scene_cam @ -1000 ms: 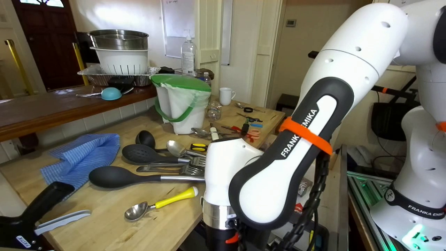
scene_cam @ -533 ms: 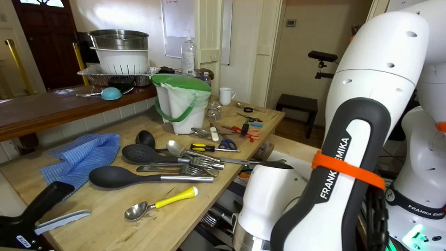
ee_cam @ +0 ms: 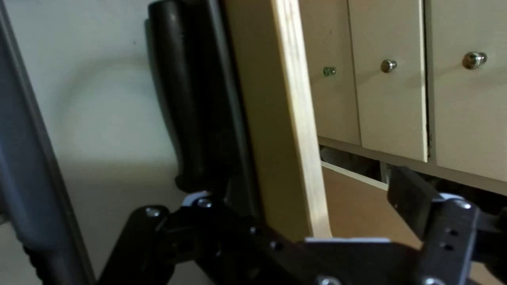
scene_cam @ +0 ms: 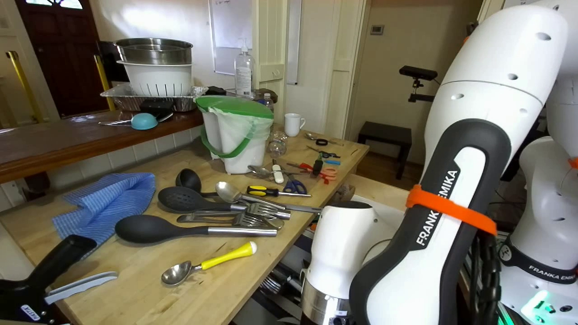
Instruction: Remove the knife sharpener from the drawer
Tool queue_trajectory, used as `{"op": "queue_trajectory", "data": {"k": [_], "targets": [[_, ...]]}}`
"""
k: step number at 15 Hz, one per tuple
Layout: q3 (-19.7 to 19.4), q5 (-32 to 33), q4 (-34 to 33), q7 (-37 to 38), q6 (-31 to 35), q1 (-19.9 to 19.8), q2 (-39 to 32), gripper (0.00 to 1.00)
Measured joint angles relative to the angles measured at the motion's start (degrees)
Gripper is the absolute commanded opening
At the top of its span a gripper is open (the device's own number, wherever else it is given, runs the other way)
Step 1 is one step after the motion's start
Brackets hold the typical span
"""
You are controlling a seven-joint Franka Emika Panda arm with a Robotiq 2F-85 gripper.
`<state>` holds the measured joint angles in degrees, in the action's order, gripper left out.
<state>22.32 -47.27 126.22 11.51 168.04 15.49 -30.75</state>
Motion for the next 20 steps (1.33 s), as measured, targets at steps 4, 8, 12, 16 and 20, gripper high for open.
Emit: {"op": "queue_trajectory", "data": {"k": [4, 8, 12, 16, 20], "targets": [[-3.67, 5.01, 2.93, 5.67, -5.10, 2.92, 5.05, 1.00], [-3.94, 5.68, 6.65, 10.18, -4.59, 4.88, 8.61, 1.00], [-2.70, 2.30, 11.08, 11.24, -0.34, 4.86, 11.15, 1.00], [-3.31, 0.73, 15.69, 11.50, 0.58, 4.29, 14.38, 1.00], [-7.04, 4.47, 17.77, 12.54, -1.46, 3.92, 16.19, 0.92]]}}
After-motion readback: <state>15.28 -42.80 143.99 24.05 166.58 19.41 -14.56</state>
